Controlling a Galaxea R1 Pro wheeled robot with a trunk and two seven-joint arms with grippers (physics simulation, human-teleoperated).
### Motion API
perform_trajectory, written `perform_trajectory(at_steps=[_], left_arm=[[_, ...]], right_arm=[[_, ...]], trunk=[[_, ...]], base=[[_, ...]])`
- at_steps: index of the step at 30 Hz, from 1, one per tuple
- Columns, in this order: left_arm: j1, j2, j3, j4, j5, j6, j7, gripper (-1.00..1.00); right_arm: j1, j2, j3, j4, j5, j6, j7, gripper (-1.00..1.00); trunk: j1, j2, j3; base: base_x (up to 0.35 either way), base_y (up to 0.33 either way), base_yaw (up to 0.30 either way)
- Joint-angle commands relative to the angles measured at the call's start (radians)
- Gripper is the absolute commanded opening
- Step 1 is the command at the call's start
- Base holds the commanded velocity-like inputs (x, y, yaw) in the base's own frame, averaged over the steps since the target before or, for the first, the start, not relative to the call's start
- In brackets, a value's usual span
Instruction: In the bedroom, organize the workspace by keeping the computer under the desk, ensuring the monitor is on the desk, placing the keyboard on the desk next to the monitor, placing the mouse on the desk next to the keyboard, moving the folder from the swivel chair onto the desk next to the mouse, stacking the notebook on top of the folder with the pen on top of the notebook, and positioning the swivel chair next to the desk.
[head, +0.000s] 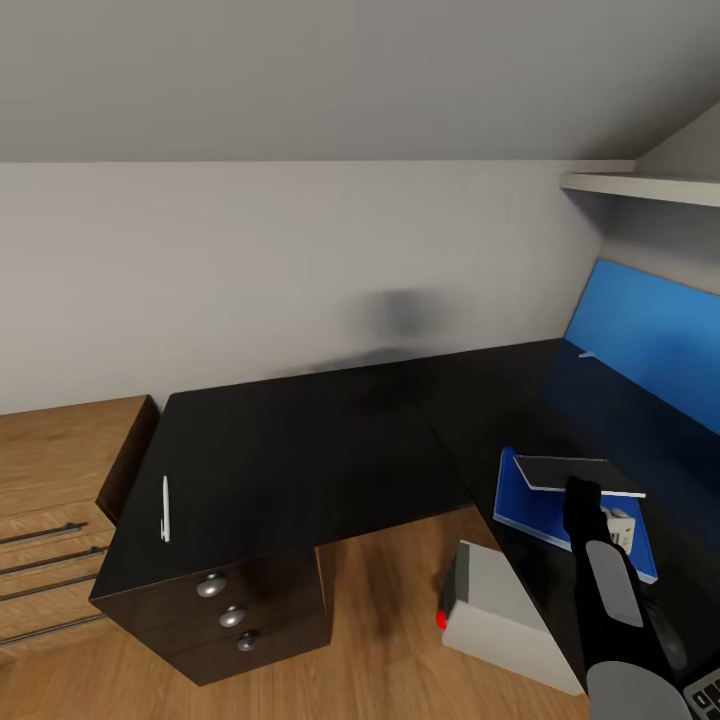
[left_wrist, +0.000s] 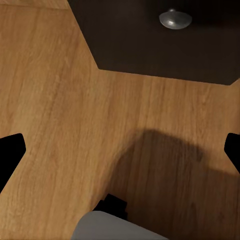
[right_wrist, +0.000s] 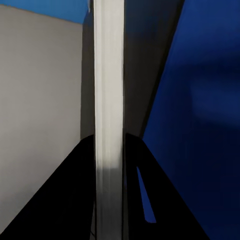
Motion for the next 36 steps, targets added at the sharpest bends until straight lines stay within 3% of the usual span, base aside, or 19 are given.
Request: perform_trajectory(at_steps=[1, 19, 36], left_arm=[[-0.001, 0.001, -0.008, 0.000, 0.007, -0.005, 0.007, 1.00], [-0.001, 0.002, -0.008, 0.000, 0.007, -0.005, 0.006, 1.00], [-0.001, 0.004, -0.007, 0.000, 0.006, -0.005, 0.006, 1.00]], right_arm=[[-0.001, 0.001, -0.001, -0.002, -0.011, -0.001, -0.003, 1.00], [-0.001, 0.000, -0.001, -0.002, -0.010, -0.001, -0.003, 1.00], [-0.001, 0.001, 0.000, -0.002, -0.010, -0.001, -0.003, 1.00]], trunk=[[0.000, -0.001, -0.001], [0.000, -0.001, -0.001], [0.000, -0.001, -0.001]], base=[[0.000, 0.000, 0.000], [-0.004, 0.000, 0.000], [-0.139, 0.000, 0.000]])
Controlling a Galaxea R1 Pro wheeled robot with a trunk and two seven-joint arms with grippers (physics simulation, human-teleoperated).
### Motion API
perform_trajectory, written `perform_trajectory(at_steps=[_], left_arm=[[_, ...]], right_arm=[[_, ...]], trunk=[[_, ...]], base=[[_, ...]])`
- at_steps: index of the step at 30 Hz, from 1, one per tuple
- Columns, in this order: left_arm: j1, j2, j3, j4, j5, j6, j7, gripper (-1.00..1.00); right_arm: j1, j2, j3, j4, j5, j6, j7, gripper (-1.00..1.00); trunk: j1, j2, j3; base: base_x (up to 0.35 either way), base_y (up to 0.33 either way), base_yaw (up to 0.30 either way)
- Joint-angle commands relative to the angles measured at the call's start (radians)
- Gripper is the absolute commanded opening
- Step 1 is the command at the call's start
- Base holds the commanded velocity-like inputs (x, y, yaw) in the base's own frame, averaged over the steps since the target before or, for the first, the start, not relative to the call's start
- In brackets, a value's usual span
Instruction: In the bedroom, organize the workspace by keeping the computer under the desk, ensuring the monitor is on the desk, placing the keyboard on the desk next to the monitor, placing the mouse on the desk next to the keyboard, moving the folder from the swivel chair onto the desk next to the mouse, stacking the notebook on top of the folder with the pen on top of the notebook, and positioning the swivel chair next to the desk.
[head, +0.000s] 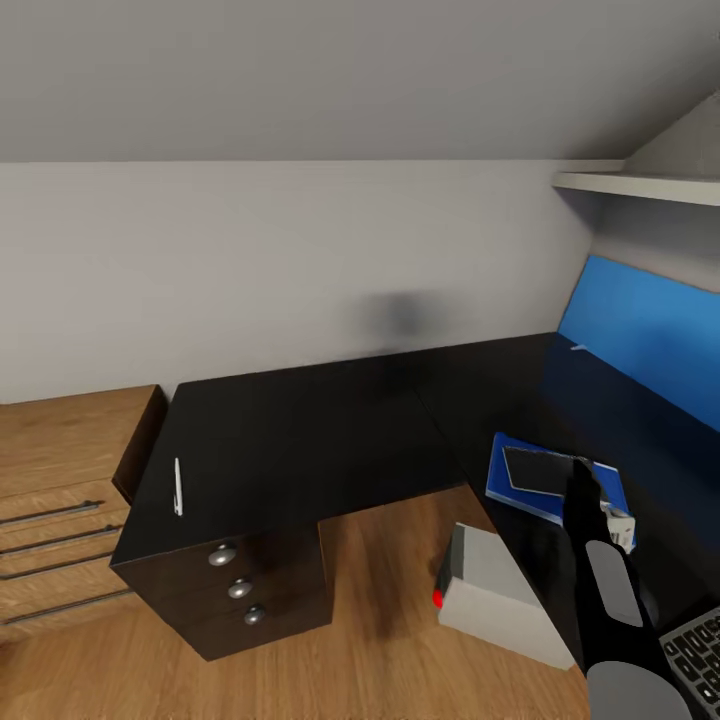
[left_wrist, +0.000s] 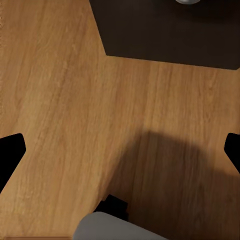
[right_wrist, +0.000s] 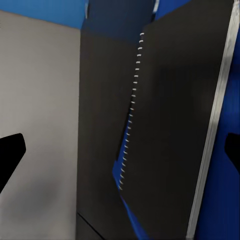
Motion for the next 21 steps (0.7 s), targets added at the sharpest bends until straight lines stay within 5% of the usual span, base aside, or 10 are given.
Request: perform_trajectory(at_steps=[1, 6, 21], left_arm=[[-0.001, 0.001, -0.008, -0.001, 0.007, -0.005, 0.008, 1.00], [-0.001, 0.001, -0.005, -0.008, 0.007, -0.007, 0.008, 1.00], [-0.001, 0.004, -0.004, -0.003, 0.017, 0.001, 0.009, 1.00]], right_arm=[[-0.001, 0.001, 0.000, -0.002, -0.010, -0.001, -0.003, 1.00], [-0.001, 0.001, 0.000, -0.003, -0.010, -0.001, -0.003, 1.00], [0.000, 0.003, 0.010, -0.057, 0.005, 0.007, -0.003, 1.00]], trunk=[[0.000, -0.001, -0.001], [0.000, -0.001, -0.001], [-0.058, 0.104, 0.046]], base=[[-0.084, 0.000, 0.000], [-0.025, 0.000, 0.000], [-0.001, 0.000, 0.000]])
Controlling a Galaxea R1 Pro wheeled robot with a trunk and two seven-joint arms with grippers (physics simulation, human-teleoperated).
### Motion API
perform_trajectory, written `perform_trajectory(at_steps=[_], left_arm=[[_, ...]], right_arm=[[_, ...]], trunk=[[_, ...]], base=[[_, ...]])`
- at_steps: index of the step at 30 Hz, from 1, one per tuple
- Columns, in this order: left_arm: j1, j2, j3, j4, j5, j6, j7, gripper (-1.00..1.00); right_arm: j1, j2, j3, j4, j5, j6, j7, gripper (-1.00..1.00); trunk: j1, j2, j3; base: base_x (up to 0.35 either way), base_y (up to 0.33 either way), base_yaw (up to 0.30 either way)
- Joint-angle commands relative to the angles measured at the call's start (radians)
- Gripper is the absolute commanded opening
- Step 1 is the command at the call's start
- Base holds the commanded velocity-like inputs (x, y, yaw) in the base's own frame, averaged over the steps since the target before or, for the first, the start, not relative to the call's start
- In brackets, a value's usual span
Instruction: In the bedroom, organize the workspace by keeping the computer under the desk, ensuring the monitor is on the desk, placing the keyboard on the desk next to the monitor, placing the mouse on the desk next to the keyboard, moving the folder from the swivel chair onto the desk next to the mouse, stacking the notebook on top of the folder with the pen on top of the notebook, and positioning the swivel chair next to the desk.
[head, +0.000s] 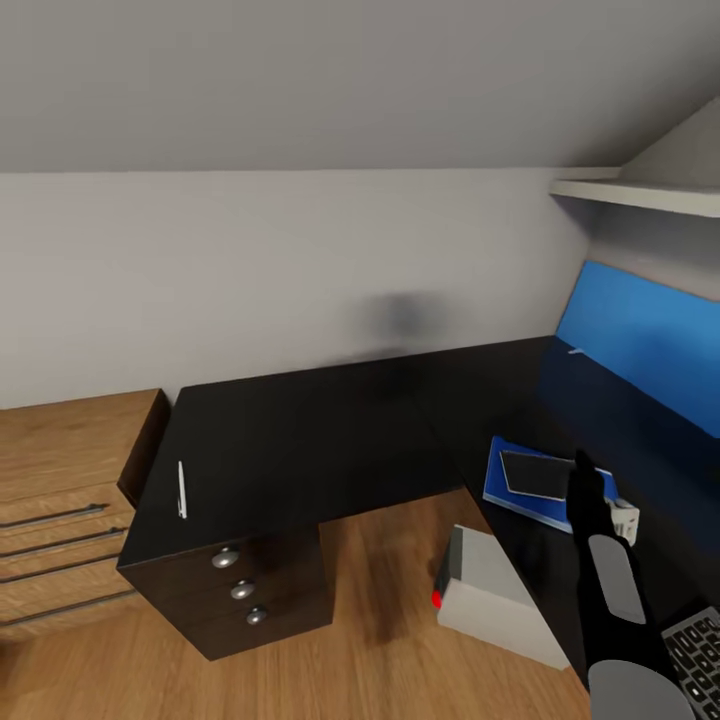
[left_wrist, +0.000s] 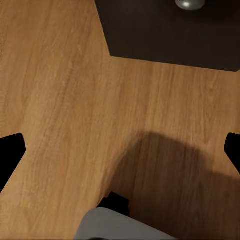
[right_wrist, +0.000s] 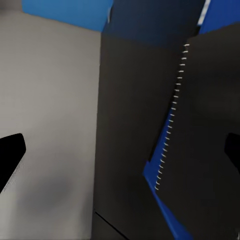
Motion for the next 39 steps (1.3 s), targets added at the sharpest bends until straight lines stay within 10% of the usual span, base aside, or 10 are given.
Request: perform_trajectory(at_steps=[1, 16, 22, 27, 33, 36, 39], left_arm=[[-0.001, 0.001, -0.009, 0.000, 0.006, -0.004, 0.008, 1.00], [-0.001, 0.002, -0.009, 0.002, 0.007, -0.002, 0.008, 1.00], [-0.001, 0.003, -0.008, 0.003, 0.008, -0.001, 0.008, 1.00], [-0.001, 0.003, -0.007, 0.003, 0.008, -0.001, 0.010, 1.00], [-0.001, 0.003, -0.007, 0.003, 0.008, -0.001, 0.011, 1.00], [-0.001, 0.003, -0.007, 0.007, 0.008, -0.001, 0.010, 1.00], [-0.001, 0.003, -0.007, 0.014, 0.008, -0.001, 0.010, 1.00]], right_arm=[[0.000, 0.001, -0.001, -0.006, -0.007, 0.000, -0.003, 1.00], [0.018, 0.006, 0.010, -0.052, 0.164, 0.016, 0.003, 1.00], [0.019, 0.005, 0.155, -0.055, 0.327, 0.068, -0.002, 1.00], [0.019, 0.000, 0.455, -0.050, 0.560, 0.132, -0.097, 1.00], [0.019, -0.001, 0.549, -0.071, 0.679, 0.309, -0.192, 1.00], [0.019, 0.003, 0.603, -0.141, 0.786, 0.584, -0.247, 1.00], [0.019, 0.007, 0.613, -0.203, 0.814, 0.694, -0.261, 1.00]], trunk=[[-0.004, 0.007, 0.002], [-0.061, 0.112, 0.049], [-0.084, 0.154, 0.068], [-0.104, 0.189, 0.084], [-0.127, 0.231, 0.103], [-0.138, 0.252, 0.112], [-0.150, 0.273, 0.121]], base=[[0.000, 0.000, 0.000], [0.000, 0.000, 0.000], [0.000, 0.000, 0.000], [0.000, 0.000, 0.000], [0.000, 0.000, 0.000], [0.000, 0.000, 0.000], [0.000, 0.000, 0.000]])
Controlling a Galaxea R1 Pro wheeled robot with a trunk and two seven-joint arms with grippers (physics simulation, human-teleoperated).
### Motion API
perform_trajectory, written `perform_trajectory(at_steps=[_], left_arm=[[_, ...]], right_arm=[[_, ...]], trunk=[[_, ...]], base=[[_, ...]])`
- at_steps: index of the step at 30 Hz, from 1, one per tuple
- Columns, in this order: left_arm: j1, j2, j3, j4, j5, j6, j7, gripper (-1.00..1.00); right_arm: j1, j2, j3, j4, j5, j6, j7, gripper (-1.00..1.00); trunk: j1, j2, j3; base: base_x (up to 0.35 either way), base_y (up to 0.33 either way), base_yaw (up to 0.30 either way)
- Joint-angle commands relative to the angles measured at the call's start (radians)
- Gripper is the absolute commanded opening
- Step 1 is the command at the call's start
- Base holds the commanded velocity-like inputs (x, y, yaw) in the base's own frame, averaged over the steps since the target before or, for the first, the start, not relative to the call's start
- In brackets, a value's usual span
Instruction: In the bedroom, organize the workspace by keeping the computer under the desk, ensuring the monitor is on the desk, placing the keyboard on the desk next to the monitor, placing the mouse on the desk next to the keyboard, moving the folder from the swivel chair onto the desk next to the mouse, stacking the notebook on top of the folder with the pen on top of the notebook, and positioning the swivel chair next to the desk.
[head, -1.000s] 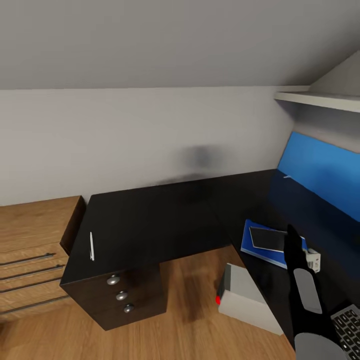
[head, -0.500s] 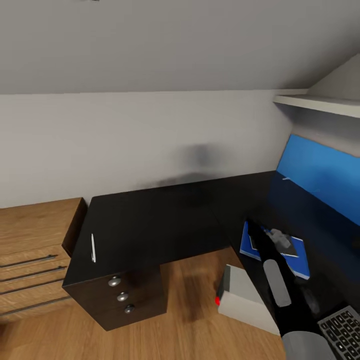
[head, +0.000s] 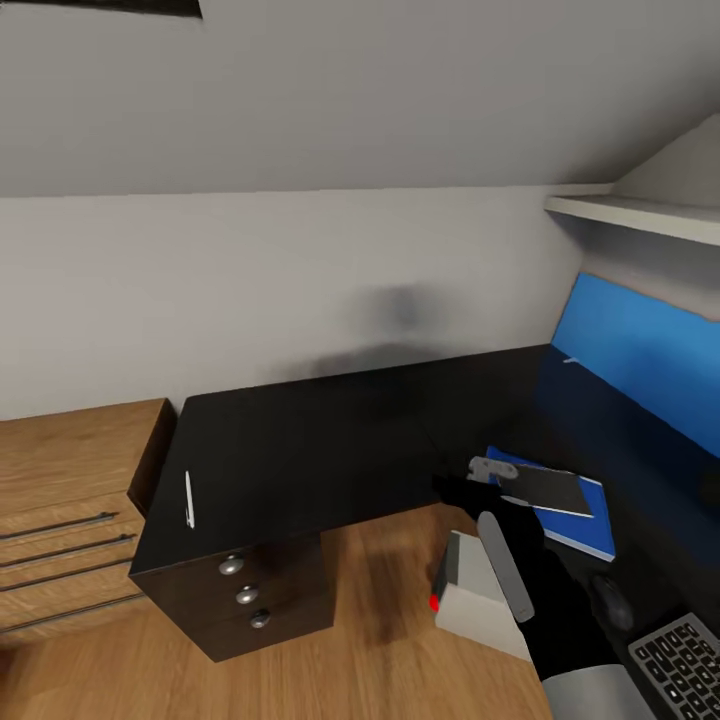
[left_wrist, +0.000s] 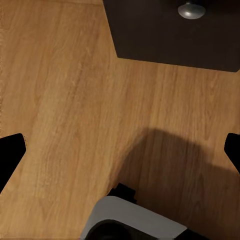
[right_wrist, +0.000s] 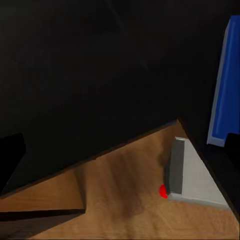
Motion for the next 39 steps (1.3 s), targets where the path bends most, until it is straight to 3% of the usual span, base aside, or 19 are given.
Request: perform_trajectory(at_steps=[1, 11, 30, 39], left_arm=[[-0.001, 0.001, -0.008, 0.002, 0.006, -0.004, 0.008, 1.00], [-0.001, 0.001, -0.008, 0.006, 0.006, -0.005, 0.008, 1.00], [-0.001, -0.004, -0.008, 0.006, 0.002, -0.009, 0.010, 1.00], [-0.001, -0.004, -0.005, 0.006, 0.000, -0.013, 0.011, 1.00]], right_arm=[[0.000, 0.002, 0.004, -0.028, -0.004, 0.031, -0.014, 1.00], [0.051, 0.010, 0.023, -0.085, 0.007, 0.069, -0.016, 1.00], [0.058, 0.011, 0.078, -0.095, 0.008, 0.069, -0.016, 1.00], [0.058, 0.013, 0.125, -0.092, 0.011, 0.066, -0.021, 1.00]], trunk=[[-0.004, 0.007, 0.002], [-0.042, 0.077, 0.033], [-0.115, 0.210, 0.093], [-0.115, 0.210, 0.093]], base=[[0.000, 0.000, 0.000], [0.000, 0.000, 0.000], [0.000, 0.000, 0.012], [0.000, 0.000, 0.236]])
